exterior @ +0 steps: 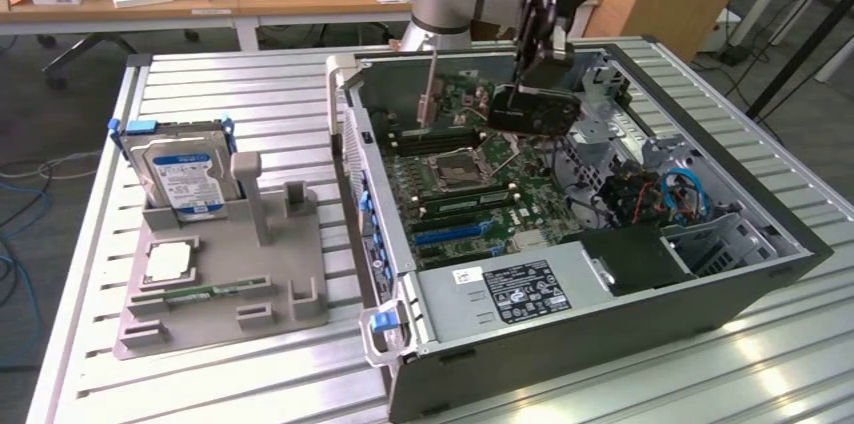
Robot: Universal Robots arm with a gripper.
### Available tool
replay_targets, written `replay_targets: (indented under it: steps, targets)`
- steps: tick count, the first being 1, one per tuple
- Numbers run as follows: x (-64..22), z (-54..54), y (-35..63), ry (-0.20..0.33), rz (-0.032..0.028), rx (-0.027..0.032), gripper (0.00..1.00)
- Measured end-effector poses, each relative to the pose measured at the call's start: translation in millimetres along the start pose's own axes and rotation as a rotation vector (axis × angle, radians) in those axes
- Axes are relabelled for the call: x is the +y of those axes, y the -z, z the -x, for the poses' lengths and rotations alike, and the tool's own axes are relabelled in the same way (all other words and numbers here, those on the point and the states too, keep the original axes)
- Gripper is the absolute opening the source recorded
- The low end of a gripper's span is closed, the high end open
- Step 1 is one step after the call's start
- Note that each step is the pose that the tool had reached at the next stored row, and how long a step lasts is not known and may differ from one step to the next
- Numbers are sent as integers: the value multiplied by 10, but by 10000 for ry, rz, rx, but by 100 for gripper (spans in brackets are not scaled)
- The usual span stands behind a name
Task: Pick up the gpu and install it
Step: 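Insert the gpu into the slot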
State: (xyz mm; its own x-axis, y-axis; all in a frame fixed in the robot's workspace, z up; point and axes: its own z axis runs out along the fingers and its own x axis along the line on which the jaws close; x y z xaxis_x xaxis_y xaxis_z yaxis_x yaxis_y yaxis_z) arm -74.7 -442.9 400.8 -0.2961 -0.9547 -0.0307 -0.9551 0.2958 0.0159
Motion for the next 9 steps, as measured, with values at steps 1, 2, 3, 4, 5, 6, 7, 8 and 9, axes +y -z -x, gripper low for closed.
replay_targets:
  steps: [1,2,3,4,5,6,7,8,9]
  targets:
    - [0,0,-1,194,-3,1,26]
    - [-1,0,-3,373,-5,1,26]
    - [-1,0,-4,553,-7,2,26]
    - [-1,0,-6,734,-8,2,26]
    - [-1,0,-7,914,-9,4,26]
    - [-1,0,-9,1093,-10,4,26]
    - [-1,0,-11,1272,-11,5,26]
    - [-1,0,-12,1468,-11,5,26]
    - [-1,0,-14,1649,-11,7,26]
